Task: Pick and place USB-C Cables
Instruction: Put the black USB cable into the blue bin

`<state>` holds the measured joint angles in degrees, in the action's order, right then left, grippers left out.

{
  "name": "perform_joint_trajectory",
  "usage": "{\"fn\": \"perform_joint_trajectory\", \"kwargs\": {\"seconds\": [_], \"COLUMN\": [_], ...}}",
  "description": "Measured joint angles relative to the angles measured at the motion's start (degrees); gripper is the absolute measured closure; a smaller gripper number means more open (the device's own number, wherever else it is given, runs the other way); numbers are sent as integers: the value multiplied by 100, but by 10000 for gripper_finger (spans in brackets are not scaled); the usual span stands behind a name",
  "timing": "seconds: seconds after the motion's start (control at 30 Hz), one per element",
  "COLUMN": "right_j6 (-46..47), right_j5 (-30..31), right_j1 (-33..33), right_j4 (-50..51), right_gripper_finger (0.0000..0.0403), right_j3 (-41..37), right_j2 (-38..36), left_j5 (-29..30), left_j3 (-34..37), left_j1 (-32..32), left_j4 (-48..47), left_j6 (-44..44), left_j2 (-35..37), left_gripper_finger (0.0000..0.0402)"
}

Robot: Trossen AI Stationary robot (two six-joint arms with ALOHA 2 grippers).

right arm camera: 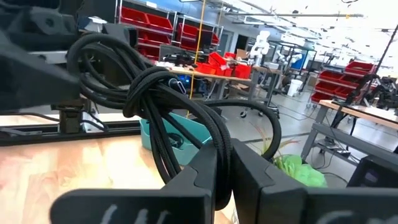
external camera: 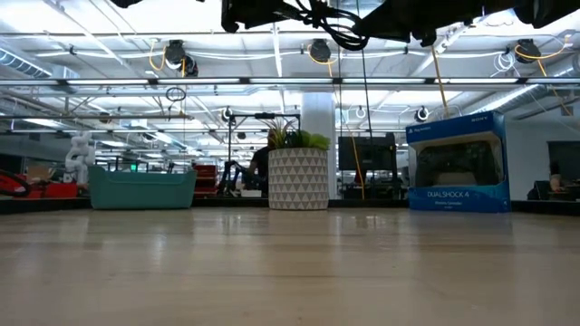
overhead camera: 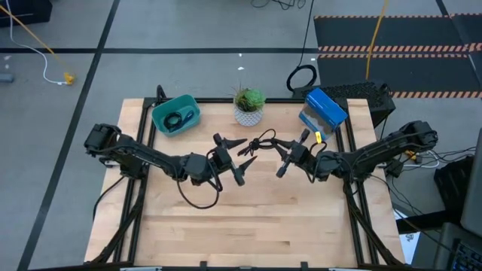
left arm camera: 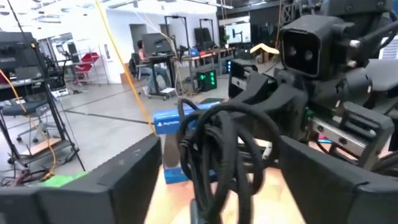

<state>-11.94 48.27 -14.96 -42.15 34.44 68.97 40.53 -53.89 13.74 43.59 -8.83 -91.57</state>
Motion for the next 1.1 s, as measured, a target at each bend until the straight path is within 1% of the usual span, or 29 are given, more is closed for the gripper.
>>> {"fn": "perform_joint_trajectory", "kwargs": {"seconds": [0.2,0.4,0.57,0.7,0.8,0.9,1.0,1.1], "right_j6": [-9,-9,-9,-9,-9,-9,31,81], "right_j5": [20,28,31,18,1,-34,-69,-231], "right_j1": [0,0,0,0,0,0,-12,-29], "right_j4": [34,38,38,38,35,21,33,62], "right_gripper_finger": [387,387,385,375,366,354,340,323], "right_j3": [0,0,0,0,0,0,2,9], "right_j2": [0,-2,-2,-3,-4,-4,-41,-58], "left_j5": [2,2,1,4,4,0,-4,-18], "left_j3": [0,0,0,0,0,0,0,2], "left_j1": [0,0,50,90,101,101,101,101], "left_j4": [20,22,2,2,-2,-8,-17,-90], "left_j6": [38,50,-18,-119,-192,-265,-289,-294], "left_j2": [9,11,10,10,11,11,9,58], "left_gripper_finger": [177,253,305,342,365,379,381,377]}}
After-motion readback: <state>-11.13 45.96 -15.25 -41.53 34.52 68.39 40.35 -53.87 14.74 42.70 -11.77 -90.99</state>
